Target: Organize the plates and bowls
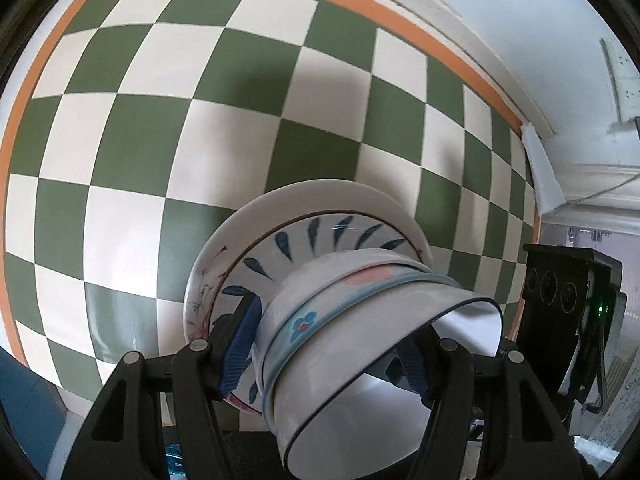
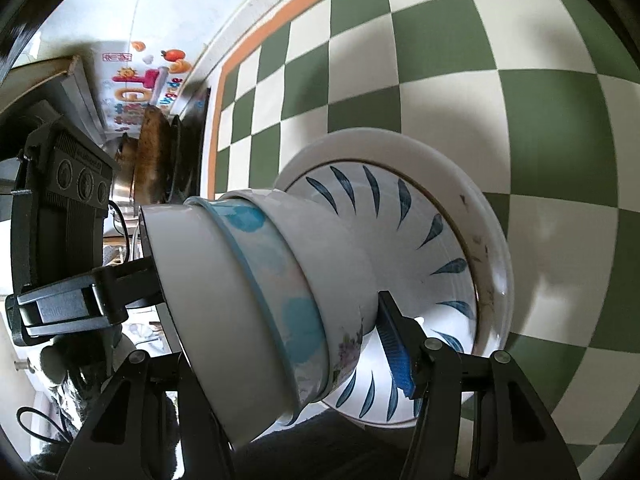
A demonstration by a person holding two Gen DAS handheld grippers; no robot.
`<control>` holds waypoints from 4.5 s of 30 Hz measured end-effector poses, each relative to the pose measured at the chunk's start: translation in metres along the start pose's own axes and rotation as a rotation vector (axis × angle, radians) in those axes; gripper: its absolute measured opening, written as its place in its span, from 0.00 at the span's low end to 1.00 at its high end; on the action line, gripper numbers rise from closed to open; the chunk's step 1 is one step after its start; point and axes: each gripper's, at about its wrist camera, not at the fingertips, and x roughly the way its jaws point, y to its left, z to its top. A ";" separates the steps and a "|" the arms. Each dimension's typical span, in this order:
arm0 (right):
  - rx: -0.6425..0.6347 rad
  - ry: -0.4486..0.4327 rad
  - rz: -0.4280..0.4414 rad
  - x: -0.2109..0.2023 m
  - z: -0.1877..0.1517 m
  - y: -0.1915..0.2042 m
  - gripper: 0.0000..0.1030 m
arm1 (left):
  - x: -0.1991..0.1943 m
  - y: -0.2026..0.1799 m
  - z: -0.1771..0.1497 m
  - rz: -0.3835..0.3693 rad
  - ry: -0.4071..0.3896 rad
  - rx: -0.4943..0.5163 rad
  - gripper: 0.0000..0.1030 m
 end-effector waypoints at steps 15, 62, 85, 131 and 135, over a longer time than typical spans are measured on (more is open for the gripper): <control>0.002 0.032 -0.030 0.014 0.007 -0.002 0.57 | 0.010 0.005 -0.001 0.033 0.019 -0.008 0.60; -0.126 -0.565 -0.591 -0.134 -0.147 0.164 0.97 | -0.150 -0.017 -0.134 0.281 -0.492 0.258 0.93; -0.270 -0.789 -0.624 -0.206 -0.360 0.236 0.99 | -0.223 -0.056 -0.326 0.276 -0.785 0.235 1.00; -0.282 -0.899 -0.672 -0.191 -0.513 0.310 1.00 | -0.270 0.008 -0.459 0.314 -0.831 0.275 1.00; -0.284 -0.893 -0.674 -0.190 -0.511 0.308 1.00 | -0.270 0.008 -0.459 0.315 -0.836 0.275 1.00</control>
